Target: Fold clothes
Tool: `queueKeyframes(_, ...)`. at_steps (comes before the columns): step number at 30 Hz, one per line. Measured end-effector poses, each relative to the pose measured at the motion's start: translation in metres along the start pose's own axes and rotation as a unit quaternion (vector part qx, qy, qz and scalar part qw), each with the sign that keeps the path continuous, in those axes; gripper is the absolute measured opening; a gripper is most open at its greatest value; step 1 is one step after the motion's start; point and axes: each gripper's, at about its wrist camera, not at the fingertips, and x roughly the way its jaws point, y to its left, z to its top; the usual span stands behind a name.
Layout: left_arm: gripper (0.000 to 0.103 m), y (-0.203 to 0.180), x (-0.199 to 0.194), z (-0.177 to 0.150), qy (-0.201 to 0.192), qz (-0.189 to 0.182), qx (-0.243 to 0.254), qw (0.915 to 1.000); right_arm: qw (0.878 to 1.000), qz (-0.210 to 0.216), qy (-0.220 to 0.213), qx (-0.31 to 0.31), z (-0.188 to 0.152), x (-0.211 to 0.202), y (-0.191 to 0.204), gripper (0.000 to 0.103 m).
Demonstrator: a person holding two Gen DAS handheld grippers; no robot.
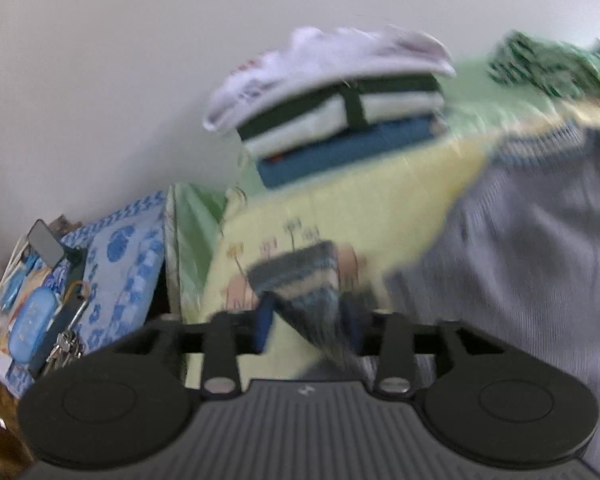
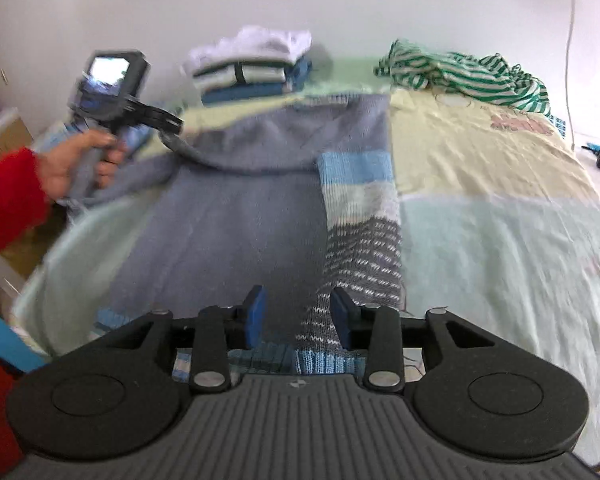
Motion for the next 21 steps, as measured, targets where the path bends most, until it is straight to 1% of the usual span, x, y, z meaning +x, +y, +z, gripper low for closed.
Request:
queueKeyframes(2, 0.052, 0.003, -0.015, -0.019, -0.005, -0.012, 0.029, 0.9995, 1.000, -0.013, 0.007, -0.012, -0.005, 0.011, 0.006, 0.036)
queueKeyframes(4, 0.053, 0.010, -0.032, -0.035, 0.000, -0.014, 0.049, 0.9987, 0.999, -0.027, 0.020, -0.020, -0.010, 0.018, 0.006, 0.033)
queueKeyframes(6, 0.054, 0.015, -0.050, -0.047, 0.000, -0.004, 0.066, 0.9978, 0.998, -0.044, 0.039, -0.022, -0.012, 0.025, 0.005, 0.031)
queueKeyframes(8, 0.055, 0.023, -0.066, -0.049, -0.006, 0.014, 0.069, 0.9975, 0.997, -0.058, 0.054, -0.024, -0.017, 0.028, 0.002, 0.029)
queueKeyframes(9, 0.047, 0.027, -0.074, -0.050, -0.009, 0.022, 0.070, 0.9973, 0.997, -0.059, 0.052, -0.024, -0.018, 0.028, 0.003, 0.029)
queueKeyframes(10, 0.046, 0.031, -0.082, -0.048, -0.014, 0.012, 0.058, 0.9981, 0.997, -0.060, 0.050, -0.023, -0.019, 0.028, 0.003, 0.029)
queueKeyframes(11, 0.046, 0.034, -0.092, -0.041, -0.019, -0.037, 0.025, 0.9988, 0.997, -0.060, 0.050, -0.020, -0.019, 0.029, 0.003, 0.029)
queueKeyframes(12, 0.046, 0.032, -0.097, -0.034, -0.017, -0.101, -0.009, 0.9947, 0.997, -0.060, 0.050, -0.018, -0.018, 0.029, 0.003, 0.030)
queueKeyframes(13, 0.046, 0.026, -0.098, -0.027, -0.010, -0.168, -0.041, 0.9850, 0.997, -0.058, 0.051, -0.016, -0.018, 0.030, 0.002, 0.032)
queueKeyframes(14, 0.046, 0.015, -0.097, -0.021, -0.001, -0.228, -0.065, 0.9714, 0.997, -0.057, 0.053, -0.013, -0.017, 0.030, 0.002, 0.032)
queueKeyframes(15, 0.046, -0.002, -0.094, -0.016, 0.010, -0.280, -0.078, 0.9568, 0.997, -0.055, 0.055, -0.012, -0.015, 0.029, 0.002, 0.032)
queueKeyframes(16, 0.045, -0.021, -0.089, -0.012, 0.023, -0.317, -0.082, 0.9447, 0.997, -0.054, 0.056, -0.011, -0.014, 0.028, 0.002, 0.032)
queueKeyframes(17, 0.042, -0.044, -0.083, -0.010, 0.038, -0.330, -0.072, 0.9404, 0.997, -0.054, 0.058, -0.010, -0.013, 0.027, 0.002, 0.032)
queueKeyframes(19, 0.039, -0.088, -0.072, -0.004, 0.069, -0.356, -0.053, 0.9305, 0.997, -0.056, 0.058, -0.014, -0.014, 0.022, 0.005, 0.031)
queueKeyframes(20, 0.037, -0.107, -0.066, -0.001, 0.081, -0.368, -0.048, 0.9249, 0.996, -0.061, 0.059, -0.018, -0.015, 0.021, 0.006, 0.031)
queueKeyframes(21, 0.037, -0.119, -0.059, 0.001, 0.090, -0.379, -0.053, 0.9193, 0.996, -0.066, 0.059, -0.022, -0.017, 0.019, 0.008, 0.031)
